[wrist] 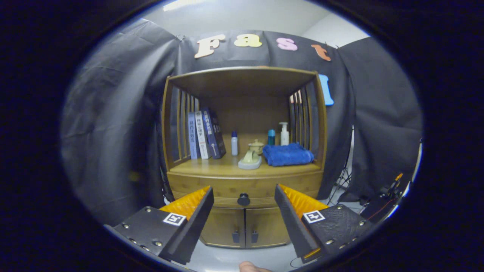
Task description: Pull open the drawer, take out the items inside it, and place them on the countertop above the cabinet.
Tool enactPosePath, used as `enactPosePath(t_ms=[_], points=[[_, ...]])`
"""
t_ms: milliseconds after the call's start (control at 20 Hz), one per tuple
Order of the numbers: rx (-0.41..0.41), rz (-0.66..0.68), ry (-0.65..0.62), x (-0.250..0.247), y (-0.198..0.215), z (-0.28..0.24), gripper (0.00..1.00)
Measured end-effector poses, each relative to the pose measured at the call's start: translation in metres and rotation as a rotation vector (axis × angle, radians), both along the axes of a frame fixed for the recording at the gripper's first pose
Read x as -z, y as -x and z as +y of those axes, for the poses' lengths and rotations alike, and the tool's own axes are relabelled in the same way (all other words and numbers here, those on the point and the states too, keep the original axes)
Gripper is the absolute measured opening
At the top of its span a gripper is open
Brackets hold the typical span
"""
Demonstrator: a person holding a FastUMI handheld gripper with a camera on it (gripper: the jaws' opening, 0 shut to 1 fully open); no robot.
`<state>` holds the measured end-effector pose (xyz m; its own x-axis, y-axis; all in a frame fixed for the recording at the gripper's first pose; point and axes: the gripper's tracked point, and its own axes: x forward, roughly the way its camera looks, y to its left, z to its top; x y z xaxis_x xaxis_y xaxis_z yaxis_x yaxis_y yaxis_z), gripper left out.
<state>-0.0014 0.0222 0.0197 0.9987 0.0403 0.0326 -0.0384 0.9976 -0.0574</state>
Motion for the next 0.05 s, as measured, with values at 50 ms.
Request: enactPosePath(t_ms=[50], points=[[-0.003,0.003,0.002,-0.0084,0.0051,0.0025,0.98]])
